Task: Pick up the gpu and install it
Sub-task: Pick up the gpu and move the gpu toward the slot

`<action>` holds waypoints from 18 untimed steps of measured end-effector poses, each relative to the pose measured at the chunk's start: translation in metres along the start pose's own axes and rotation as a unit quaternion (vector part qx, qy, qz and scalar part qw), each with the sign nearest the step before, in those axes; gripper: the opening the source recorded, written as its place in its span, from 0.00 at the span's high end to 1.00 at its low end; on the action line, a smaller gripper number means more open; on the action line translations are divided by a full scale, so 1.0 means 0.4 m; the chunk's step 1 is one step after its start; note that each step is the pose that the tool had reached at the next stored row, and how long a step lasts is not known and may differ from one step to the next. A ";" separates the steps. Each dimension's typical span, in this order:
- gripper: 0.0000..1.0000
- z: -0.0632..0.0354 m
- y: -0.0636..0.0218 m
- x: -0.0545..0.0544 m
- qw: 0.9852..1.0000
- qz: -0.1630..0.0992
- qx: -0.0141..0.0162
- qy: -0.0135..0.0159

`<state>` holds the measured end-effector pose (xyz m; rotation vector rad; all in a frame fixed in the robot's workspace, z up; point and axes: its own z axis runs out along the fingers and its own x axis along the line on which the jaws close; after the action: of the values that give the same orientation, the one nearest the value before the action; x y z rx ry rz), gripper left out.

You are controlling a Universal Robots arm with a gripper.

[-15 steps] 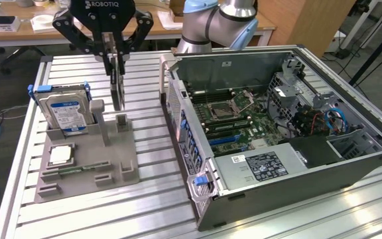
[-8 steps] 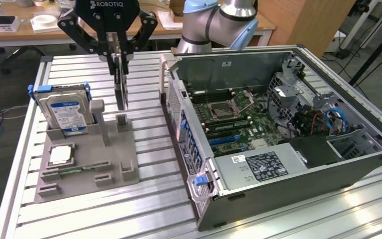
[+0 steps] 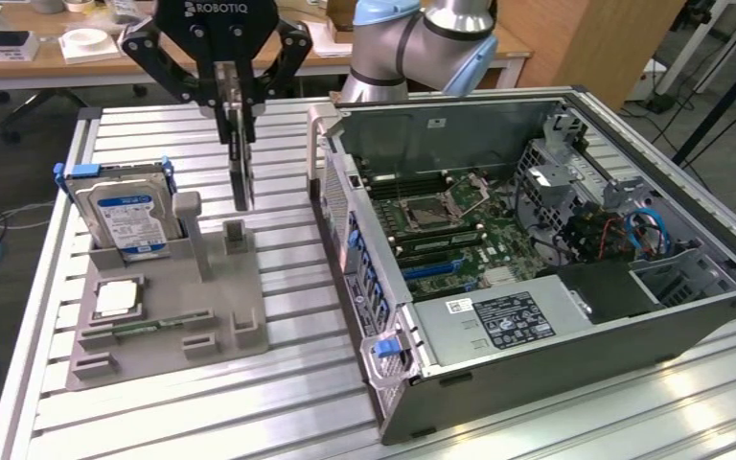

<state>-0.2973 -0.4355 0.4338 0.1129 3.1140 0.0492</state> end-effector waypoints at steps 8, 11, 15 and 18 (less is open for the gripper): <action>0.74 0.000 0.001 -0.015 1.000 0.000 0.000 0.000; 0.74 0.000 0.002 -0.021 1.000 0.000 0.000 0.000; 0.74 0.001 0.002 -0.028 1.000 0.000 0.000 0.000; 0.74 0.001 0.002 -0.033 1.000 0.000 0.000 0.000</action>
<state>-0.2841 -0.4355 0.4338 0.1128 3.1140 0.0491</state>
